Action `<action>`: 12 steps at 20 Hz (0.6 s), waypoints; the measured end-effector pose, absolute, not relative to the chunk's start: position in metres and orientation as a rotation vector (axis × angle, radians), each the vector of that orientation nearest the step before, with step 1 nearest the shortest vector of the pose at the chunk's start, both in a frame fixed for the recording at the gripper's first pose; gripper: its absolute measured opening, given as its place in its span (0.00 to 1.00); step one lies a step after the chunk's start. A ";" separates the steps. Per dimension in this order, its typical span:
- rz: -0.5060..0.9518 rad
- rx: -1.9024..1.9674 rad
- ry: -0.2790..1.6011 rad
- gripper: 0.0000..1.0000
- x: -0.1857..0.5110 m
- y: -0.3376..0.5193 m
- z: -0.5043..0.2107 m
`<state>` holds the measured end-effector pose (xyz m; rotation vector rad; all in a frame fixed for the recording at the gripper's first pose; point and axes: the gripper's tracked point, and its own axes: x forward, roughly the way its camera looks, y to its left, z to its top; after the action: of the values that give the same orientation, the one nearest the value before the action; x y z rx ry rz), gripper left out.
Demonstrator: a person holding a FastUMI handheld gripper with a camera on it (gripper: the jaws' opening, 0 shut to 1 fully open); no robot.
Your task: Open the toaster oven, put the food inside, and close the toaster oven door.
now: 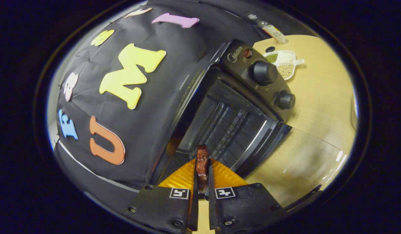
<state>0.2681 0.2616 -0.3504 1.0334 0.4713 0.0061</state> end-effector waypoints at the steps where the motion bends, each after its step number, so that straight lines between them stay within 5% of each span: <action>1: 0.000 1.021 0.467 0.16 0.275 0.264 -0.354; 12: -0.070 0.797 0.516 0.23 0.290 0.261 -0.386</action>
<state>0.2897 0.2609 -0.3856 0.7972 0.5165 -0.0702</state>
